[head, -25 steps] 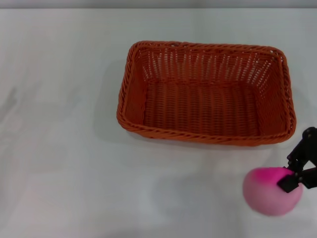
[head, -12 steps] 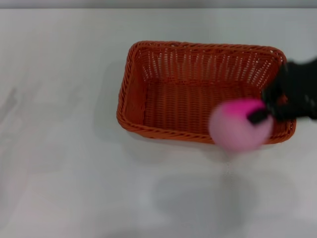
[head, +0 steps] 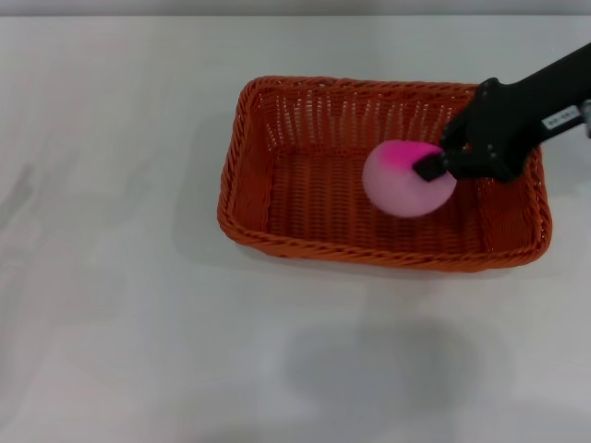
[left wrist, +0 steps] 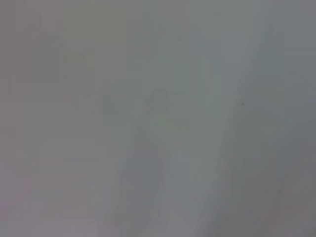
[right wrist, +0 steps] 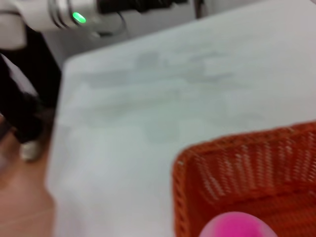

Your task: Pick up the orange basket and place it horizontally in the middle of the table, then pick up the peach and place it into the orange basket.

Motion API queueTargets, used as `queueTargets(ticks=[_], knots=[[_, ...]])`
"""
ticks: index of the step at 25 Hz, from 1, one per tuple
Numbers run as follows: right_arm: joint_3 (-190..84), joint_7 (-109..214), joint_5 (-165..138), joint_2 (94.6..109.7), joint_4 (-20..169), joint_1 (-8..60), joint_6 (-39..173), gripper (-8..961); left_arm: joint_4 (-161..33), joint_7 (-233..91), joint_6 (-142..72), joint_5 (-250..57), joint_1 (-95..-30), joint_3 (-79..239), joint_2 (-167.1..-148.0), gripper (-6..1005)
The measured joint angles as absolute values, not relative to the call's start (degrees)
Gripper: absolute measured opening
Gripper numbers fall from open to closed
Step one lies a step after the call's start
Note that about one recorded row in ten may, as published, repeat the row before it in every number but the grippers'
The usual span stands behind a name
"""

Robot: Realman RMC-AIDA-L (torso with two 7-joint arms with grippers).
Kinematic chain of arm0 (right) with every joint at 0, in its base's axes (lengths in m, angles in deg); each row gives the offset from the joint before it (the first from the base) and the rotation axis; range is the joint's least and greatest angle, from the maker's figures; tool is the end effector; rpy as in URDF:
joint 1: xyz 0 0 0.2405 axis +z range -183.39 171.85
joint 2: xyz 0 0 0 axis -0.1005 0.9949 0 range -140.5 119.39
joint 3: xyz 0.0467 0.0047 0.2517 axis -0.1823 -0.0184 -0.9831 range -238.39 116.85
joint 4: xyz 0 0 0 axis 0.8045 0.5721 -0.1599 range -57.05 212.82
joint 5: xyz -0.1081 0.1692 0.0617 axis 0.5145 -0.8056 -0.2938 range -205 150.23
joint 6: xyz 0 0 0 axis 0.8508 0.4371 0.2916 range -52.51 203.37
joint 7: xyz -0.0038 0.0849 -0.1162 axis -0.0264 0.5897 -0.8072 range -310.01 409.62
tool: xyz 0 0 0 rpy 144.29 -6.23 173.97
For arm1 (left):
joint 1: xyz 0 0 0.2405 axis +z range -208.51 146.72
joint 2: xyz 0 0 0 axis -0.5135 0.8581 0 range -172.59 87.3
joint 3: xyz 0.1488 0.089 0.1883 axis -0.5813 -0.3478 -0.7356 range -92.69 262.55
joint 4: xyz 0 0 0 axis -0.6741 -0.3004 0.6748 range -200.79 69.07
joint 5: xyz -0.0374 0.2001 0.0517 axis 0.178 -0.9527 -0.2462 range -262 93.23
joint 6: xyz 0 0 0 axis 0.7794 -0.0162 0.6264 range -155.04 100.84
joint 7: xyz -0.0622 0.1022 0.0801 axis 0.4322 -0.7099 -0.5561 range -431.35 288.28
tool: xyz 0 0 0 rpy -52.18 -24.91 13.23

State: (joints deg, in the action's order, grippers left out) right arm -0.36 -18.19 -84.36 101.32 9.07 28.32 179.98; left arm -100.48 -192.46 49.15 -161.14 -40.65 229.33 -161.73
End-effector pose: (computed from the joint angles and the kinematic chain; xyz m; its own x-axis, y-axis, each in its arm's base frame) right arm 0.1907 0.3401 0.0627 0.9392 -0.3434 -0.0072 -0.3434 -0.9382 -0.0436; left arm -0.3692 0.2733 0.0752 0.6195 0.0813 0.7808 0.7468 -0.3676 -0.5542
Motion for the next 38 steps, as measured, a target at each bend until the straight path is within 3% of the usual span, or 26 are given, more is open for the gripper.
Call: queueTargets(ticks=[3,9,20,26,28,36,38], knots=[[-0.5,-18.4,-81.3,102.31,9.4,28.6,176.5,50,-100.5,-193.0,49.0,-161.2,-40.7,229.3,-161.73,870],[-0.4,-18.3,-78.8,102.57,12.6,29.6,173.1,73,-100.4,-193.4,48.9,-161.2,-40.6,229.1,-161.73,869],[-0.8,-18.7,-78.7,103.1,14.7,30.4,172.2,282,-100.4,-193.5,48.8,-161.2,-40.6,229.3,-161.73,869],[-8.6,-21.3,-80.3,103.24,12.2,29.9,175.9,552,-100.4,-193.5,48.8,-161.1,-40.6,229.3,-161.73,868],[-14.3,-22.3,-83.7,102.94,9.9,28.8,179.3,610,-100.5,-193.5,48.8,-160.8,-40.6,229.5,-161.73,868],[-26.5,-26.5,-107.3,98.72,4.6,14.6,180.2,608,-101.1,-193.5,48.8,-160.3,-40.7,230.6,-161.61,868],[-30.0,-29.8,-108.3,99.31,6.9,12.3,179.6,607,-101.1,-193.5,48.8,-159.9,-40.7,230.8,-161.56,868]])
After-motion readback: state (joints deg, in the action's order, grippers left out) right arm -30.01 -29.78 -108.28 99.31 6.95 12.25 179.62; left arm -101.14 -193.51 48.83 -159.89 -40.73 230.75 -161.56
